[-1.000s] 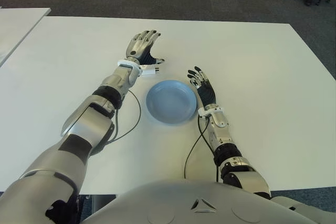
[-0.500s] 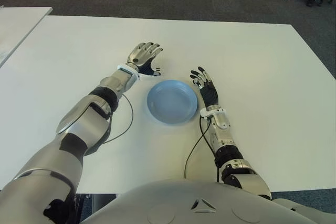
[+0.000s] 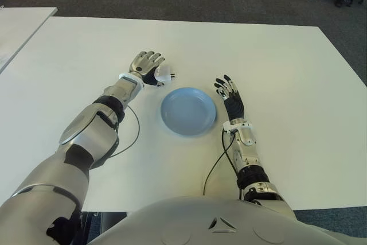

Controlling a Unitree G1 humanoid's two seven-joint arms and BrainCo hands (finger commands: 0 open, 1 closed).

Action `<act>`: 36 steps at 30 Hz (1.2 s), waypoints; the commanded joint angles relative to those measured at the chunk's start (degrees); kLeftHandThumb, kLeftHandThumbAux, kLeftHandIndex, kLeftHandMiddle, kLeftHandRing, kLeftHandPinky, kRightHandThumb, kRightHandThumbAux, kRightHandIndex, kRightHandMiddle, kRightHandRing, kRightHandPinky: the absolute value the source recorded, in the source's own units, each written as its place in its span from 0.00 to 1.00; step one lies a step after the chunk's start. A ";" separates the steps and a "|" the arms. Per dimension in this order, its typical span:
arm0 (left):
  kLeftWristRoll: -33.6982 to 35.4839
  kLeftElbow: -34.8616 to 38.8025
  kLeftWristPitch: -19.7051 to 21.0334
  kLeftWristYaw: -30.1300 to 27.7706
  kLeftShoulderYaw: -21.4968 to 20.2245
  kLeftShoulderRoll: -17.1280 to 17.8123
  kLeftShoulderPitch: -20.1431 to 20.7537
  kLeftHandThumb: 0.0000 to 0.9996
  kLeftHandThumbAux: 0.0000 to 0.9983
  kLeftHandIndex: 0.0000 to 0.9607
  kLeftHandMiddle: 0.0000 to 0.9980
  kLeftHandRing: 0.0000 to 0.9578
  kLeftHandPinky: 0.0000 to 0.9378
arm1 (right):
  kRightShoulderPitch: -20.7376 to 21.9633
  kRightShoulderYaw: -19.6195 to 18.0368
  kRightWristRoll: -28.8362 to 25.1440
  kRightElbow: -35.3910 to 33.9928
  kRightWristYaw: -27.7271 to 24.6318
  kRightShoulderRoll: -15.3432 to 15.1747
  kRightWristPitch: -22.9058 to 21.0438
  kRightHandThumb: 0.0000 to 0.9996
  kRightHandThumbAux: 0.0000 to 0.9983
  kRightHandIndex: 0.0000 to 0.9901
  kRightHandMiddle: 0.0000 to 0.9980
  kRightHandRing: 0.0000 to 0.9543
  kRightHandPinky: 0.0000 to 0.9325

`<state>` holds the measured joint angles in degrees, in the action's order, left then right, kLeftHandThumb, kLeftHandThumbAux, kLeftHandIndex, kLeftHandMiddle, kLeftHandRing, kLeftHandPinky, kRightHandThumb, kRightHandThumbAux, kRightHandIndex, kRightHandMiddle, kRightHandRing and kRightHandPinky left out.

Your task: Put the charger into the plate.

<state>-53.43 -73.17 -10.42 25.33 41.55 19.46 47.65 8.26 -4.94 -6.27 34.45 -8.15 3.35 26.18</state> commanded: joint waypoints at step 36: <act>10.55 -4.10 2.24 -11.32 -6.62 -2.49 -6.36 0.02 0.47 0.00 0.00 0.00 0.03 | -8.76 -0.89 -3.95 -13.83 0.66 0.87 -5.25 0.00 0.51 0.06 0.16 0.12 0.09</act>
<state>-42.92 -75.88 -8.32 17.19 34.68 17.79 44.07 0.48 -5.85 -9.23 21.37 -7.38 3.36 22.53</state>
